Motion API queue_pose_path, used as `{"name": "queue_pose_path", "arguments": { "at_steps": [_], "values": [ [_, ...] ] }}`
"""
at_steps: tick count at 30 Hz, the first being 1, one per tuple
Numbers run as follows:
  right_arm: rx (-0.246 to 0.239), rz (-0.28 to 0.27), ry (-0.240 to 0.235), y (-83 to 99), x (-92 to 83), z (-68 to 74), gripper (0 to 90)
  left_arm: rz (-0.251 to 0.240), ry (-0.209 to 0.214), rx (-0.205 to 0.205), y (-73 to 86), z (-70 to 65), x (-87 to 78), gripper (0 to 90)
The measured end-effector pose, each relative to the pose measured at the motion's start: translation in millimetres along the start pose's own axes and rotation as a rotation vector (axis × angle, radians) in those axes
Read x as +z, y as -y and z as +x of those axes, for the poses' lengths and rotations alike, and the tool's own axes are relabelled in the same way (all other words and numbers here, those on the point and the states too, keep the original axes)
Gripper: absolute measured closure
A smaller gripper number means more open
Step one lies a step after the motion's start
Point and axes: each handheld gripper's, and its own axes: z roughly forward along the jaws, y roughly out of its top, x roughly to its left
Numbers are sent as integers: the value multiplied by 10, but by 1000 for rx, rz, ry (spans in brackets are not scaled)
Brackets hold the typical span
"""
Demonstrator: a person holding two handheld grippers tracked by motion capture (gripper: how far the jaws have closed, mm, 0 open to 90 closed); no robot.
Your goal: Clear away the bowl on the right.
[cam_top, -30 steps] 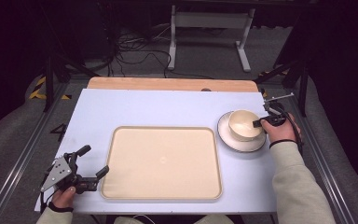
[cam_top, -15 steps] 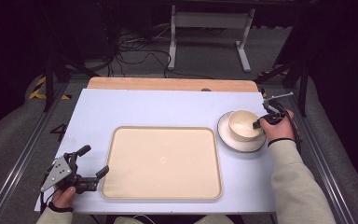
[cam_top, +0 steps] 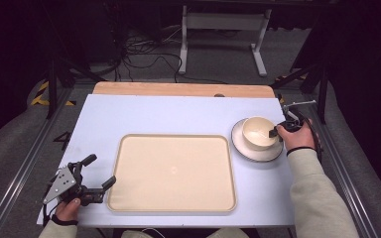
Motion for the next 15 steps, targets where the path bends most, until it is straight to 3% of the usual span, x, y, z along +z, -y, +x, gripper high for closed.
{"name": "queue_pose_path", "arguments": {
  "at_steps": [7,15],
  "values": [
    [14,-2,-18,6,-40,2,839,0,0,0,0,0,0,2],
    [-4,-15,-24,-40,-261,89,836,1,-1,-1,0,0,1,2]
  ]
}}
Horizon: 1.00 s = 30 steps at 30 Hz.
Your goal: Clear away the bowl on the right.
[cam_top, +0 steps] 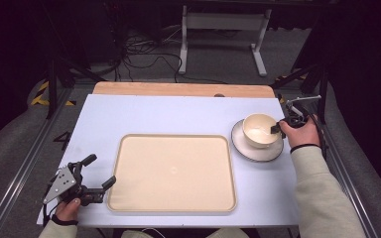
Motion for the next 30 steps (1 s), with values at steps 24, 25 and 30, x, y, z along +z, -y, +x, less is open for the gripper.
{"name": "queue_pose_path", "arguments": {
  "at_steps": [24,25,30],
  "values": [
    [-57,-42,-51,3,-378,251,826,-1,-1,0,0,-1,1,2],
    [-62,-41,-51,8,-390,274,826,-1,-1,0,0,-1,1,3],
    [-82,-45,-66,36,-440,367,826,1,0,0,0,0,0,3]
  ]
}}
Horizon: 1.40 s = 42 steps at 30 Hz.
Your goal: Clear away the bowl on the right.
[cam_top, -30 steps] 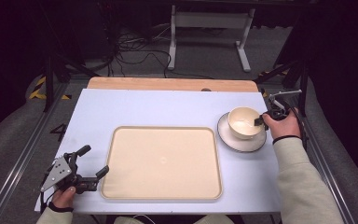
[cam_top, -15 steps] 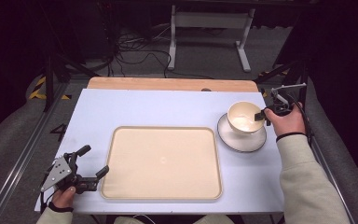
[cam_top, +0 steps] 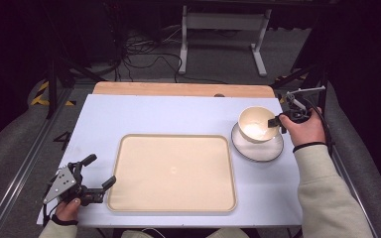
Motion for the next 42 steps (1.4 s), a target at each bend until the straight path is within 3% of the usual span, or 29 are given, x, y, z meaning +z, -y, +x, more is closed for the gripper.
{"name": "queue_pose_path", "arguments": {
  "at_steps": [31,42],
  "values": [
    [-152,62,-137,202,125,923,822,0,0,-1,0,0,0,3],
    [-235,71,-165,259,120,1247,819,0,0,0,0,0,0,2]
  ]
}}
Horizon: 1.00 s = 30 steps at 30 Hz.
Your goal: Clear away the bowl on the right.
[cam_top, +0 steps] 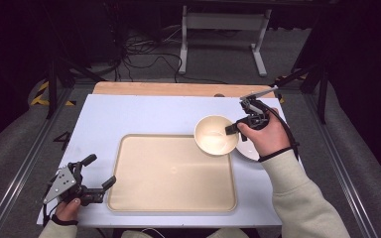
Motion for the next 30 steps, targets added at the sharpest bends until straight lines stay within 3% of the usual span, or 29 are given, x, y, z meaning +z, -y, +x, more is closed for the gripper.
{"name": "queue_pose_path", "arguments": {
  "at_steps": [16,30],
  "values": [
    [-60,52,-67,-47,292,395,818,0,1,0,0,1,0,2],
    [-108,99,-84,-64,547,628,816,1,0,0,0,1,1,3]
  ]
}}
